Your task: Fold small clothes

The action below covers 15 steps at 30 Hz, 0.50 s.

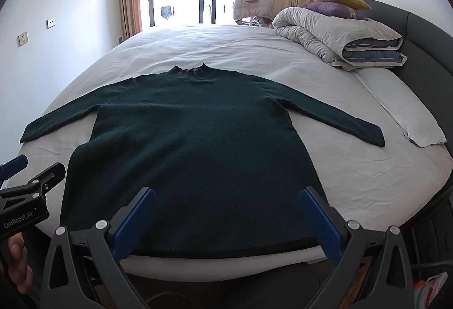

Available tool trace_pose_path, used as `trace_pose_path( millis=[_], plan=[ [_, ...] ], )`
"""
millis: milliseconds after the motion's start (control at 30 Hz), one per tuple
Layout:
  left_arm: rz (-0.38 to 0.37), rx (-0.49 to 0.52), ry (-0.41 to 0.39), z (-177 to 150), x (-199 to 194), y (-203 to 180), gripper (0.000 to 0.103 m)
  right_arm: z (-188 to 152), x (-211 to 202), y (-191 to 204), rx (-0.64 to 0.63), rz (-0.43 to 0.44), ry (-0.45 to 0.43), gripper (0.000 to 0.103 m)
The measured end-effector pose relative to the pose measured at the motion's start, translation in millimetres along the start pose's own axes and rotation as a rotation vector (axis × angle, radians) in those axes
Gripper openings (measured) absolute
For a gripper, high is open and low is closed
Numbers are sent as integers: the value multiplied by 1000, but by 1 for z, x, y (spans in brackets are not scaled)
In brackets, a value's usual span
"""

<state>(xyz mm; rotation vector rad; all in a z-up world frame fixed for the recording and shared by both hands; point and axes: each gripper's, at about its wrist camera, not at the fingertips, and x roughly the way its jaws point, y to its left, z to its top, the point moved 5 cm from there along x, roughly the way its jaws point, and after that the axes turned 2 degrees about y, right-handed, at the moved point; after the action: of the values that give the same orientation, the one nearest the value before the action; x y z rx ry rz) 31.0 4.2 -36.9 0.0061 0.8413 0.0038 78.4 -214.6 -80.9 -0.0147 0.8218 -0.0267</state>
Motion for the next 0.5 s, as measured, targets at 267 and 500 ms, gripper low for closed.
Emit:
trace_pose_path(
  millis=[267,500],
  plan=[
    [-2,-2,3,0,2,2,103,-1,1,0,-4,0,2,103],
    [0,-3,3,-1,2,3,103,-1,1,1,-5,-3,3,103]
  ],
)
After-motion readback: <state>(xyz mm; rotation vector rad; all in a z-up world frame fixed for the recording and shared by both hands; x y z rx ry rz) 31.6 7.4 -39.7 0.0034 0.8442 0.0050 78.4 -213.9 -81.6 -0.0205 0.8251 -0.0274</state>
